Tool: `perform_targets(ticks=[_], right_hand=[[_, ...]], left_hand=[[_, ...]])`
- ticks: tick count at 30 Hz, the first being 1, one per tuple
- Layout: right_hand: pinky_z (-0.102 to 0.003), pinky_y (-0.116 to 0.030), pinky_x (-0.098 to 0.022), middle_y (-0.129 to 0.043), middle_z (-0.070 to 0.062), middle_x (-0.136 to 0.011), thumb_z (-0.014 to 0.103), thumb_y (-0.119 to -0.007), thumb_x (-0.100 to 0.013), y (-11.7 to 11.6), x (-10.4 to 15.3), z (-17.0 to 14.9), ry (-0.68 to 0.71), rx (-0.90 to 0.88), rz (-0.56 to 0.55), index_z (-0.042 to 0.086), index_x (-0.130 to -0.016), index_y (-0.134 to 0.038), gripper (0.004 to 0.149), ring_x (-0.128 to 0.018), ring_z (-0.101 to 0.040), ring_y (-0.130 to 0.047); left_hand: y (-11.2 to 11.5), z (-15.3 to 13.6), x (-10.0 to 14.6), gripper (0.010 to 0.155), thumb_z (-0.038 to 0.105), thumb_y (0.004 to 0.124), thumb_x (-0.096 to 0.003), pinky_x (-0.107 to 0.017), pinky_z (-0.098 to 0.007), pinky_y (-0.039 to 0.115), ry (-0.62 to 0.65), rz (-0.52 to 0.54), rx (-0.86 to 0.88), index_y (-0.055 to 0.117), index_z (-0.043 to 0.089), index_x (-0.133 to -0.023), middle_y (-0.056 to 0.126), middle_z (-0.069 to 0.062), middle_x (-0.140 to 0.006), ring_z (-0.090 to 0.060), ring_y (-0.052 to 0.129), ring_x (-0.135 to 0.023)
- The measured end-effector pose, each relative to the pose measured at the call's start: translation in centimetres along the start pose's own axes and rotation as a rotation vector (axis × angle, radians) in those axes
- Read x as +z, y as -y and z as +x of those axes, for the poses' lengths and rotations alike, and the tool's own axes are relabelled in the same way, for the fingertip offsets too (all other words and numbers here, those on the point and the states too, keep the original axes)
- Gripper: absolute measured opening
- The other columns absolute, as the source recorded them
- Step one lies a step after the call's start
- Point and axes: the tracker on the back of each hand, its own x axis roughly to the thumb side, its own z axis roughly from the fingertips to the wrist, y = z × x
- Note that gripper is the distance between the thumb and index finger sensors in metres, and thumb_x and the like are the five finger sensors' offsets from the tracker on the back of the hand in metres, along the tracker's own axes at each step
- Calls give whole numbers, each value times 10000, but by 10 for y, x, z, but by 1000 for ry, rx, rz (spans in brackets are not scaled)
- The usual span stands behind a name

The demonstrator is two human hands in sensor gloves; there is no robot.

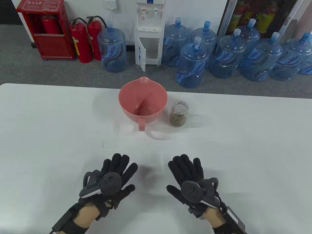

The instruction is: Hold salad bowl and receive raisins poured from storage jar

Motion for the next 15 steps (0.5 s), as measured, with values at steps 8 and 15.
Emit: perform_targets(ticks=[8, 15], right_hand=[[-619, -226, -777, -202, 55, -1124, 675, -703, -342, -2, 0, 1, 6, 6, -1, 385, -1017, -200, 890, -1099, -249, -281], [-619, -225, -777, -203, 56, -1125, 675, -704, -343, -1, 0, 0, 4, 5, 9, 385, -1018, -200, 890, -1099, -249, -280]], left_hand=[[1, 0, 0, 701, 658, 558, -418, -746, -575, 242, 5, -17, 10, 334, 455, -1050, 166, 24, -1141, -340, 119, -1110], [4, 1, -1, 699, 657, 560, -417, -745, -576, 256, 11, -33, 13, 341, 453, -1049, 184, 17, -1142, -344, 150, -1108]])
